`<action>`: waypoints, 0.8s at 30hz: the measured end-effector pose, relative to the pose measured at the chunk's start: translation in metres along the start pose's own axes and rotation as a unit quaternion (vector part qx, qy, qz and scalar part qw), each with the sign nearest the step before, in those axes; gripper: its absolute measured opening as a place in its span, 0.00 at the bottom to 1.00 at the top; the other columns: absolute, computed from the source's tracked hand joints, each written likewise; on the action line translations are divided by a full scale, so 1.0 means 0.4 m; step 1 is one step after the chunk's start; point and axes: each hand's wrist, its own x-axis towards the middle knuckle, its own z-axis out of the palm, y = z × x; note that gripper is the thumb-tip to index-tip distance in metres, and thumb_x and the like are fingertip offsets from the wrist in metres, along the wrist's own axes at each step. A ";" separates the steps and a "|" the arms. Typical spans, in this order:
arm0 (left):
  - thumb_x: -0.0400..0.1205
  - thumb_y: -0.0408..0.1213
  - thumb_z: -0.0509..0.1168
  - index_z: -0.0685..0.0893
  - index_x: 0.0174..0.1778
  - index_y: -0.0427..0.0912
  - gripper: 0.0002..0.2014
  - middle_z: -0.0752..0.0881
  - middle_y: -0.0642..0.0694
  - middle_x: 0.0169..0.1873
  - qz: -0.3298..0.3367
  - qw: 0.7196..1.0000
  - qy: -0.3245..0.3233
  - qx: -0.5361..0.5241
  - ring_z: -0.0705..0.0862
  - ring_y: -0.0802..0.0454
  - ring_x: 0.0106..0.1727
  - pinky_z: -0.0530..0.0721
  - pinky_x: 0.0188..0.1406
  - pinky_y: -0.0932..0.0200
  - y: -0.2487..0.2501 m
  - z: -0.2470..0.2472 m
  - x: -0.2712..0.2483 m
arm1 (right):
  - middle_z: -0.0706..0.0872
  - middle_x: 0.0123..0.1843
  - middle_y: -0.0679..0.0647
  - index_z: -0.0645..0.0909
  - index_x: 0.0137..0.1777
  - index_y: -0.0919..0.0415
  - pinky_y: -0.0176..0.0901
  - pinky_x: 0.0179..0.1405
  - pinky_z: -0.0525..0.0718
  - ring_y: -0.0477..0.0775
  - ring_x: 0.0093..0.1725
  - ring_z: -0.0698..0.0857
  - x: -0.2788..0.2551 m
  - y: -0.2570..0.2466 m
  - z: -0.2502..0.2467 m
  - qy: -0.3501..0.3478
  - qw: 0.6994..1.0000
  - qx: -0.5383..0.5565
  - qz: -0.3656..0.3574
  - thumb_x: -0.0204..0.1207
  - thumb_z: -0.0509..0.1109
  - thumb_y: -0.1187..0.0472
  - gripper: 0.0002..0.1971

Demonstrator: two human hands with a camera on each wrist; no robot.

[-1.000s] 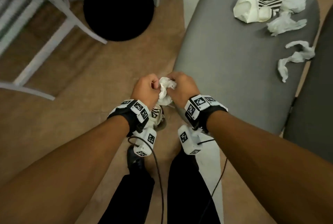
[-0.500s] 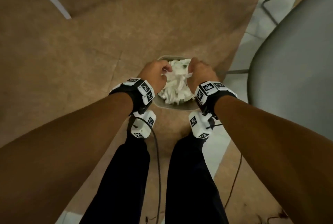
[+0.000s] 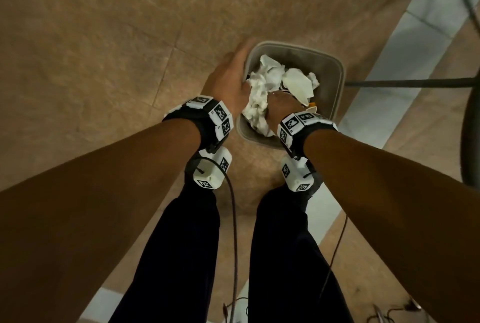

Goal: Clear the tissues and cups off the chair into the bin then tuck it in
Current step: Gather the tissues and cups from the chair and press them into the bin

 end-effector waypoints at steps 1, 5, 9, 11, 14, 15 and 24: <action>0.79 0.32 0.65 0.62 0.80 0.59 0.35 0.81 0.48 0.67 -0.011 1.000 0.001 -0.005 0.84 0.48 0.61 0.85 0.57 0.50 -0.001 0.002 0.003 | 0.85 0.63 0.65 0.81 0.62 0.66 0.56 0.64 0.80 0.67 0.64 0.84 0.007 0.001 0.001 0.000 1.000 -0.010 -0.002 0.81 0.64 0.64 0.12; 0.77 0.31 0.64 0.70 0.70 0.48 0.25 0.84 0.45 0.57 -0.056 0.998 0.002 0.018 0.85 0.45 0.53 0.85 0.54 0.47 -0.004 0.001 -0.003 | 0.84 0.63 0.61 0.81 0.61 0.63 0.53 0.60 0.81 0.65 0.63 0.84 0.005 0.021 -0.018 0.008 1.000 0.002 0.001 0.78 0.69 0.63 0.12; 0.76 0.30 0.64 0.70 0.70 0.47 0.26 0.84 0.41 0.55 -0.093 0.995 0.008 0.023 0.84 0.42 0.51 0.84 0.53 0.46 -0.011 -0.004 -0.008 | 0.76 0.72 0.56 0.78 0.70 0.59 0.60 0.64 0.79 0.65 0.72 0.77 -0.030 0.012 -0.056 0.014 1.000 -0.003 0.016 0.82 0.64 0.57 0.18; 0.76 0.29 0.64 0.70 0.71 0.47 0.27 0.84 0.40 0.56 -0.098 0.995 0.008 0.018 0.84 0.41 0.53 0.84 0.54 0.44 -0.010 -0.005 -0.006 | 0.71 0.77 0.53 0.78 0.72 0.56 0.62 0.68 0.75 0.65 0.74 0.71 -0.046 0.011 -0.074 0.017 0.999 -0.027 0.023 0.80 0.64 0.54 0.20; 0.76 0.31 0.64 0.70 0.72 0.47 0.27 0.83 0.41 0.59 -0.109 0.994 -0.001 0.015 0.84 0.42 0.55 0.84 0.55 0.45 -0.001 -0.005 -0.008 | 0.62 0.84 0.53 0.76 0.73 0.54 0.63 0.69 0.73 0.65 0.76 0.69 -0.071 0.020 -0.082 0.023 0.999 -0.027 0.030 0.80 0.66 0.54 0.21; 0.76 0.32 0.64 0.70 0.72 0.47 0.27 0.83 0.41 0.59 -0.114 0.993 -0.001 0.011 0.84 0.43 0.55 0.84 0.55 0.46 -0.001 -0.008 -0.006 | 0.61 0.84 0.53 0.76 0.73 0.54 0.63 0.66 0.76 0.66 0.74 0.71 -0.077 0.020 -0.086 0.036 0.999 -0.023 0.033 0.80 0.67 0.55 0.21; 0.82 0.39 0.64 0.68 0.74 0.40 0.25 0.73 0.36 0.69 -0.112 0.980 -0.066 0.150 0.78 0.35 0.66 0.80 0.63 0.41 0.118 -0.087 -0.055 | 0.55 0.87 0.58 0.54 0.86 0.53 0.64 0.68 0.80 0.72 0.76 0.73 -0.215 0.038 -0.192 0.007 0.991 0.110 0.072 0.77 0.63 0.73 0.39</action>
